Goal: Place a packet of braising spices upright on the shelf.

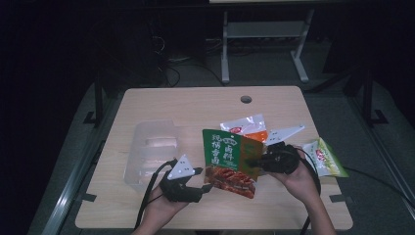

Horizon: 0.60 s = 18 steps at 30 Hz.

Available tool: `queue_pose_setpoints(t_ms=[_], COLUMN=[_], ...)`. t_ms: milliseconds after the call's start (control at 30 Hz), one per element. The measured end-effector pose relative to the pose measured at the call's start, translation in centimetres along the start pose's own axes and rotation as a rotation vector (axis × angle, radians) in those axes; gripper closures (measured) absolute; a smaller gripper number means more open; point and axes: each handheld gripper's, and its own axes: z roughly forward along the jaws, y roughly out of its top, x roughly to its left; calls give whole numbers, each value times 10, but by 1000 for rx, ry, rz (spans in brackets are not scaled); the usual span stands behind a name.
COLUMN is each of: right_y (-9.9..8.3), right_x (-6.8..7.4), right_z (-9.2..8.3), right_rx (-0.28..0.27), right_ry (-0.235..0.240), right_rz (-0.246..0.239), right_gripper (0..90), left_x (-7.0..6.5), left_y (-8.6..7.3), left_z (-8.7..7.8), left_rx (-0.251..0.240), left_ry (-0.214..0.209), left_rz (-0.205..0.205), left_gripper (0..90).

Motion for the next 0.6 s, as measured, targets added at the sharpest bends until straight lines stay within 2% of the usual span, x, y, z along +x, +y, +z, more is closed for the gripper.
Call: queue_pose_setpoints(t_ms=[133,233,600], right_y=[5,10,29], right_x=[3,4,7], right_z=[-2,-4,-1], right_rx=[0,3,13], right_ry=[1,0,10], right_rz=[-5,-2,-14], right_gripper=[900,900,900], left_x=[-1,-1,0], left_y=[-4,-6,-15], left_z=[-3,-6,-15], left_rx=[-11,-11,-37], left_ry=[-29,-30,-35], left_rz=[5,19,28], left_gripper=[322,296,261])
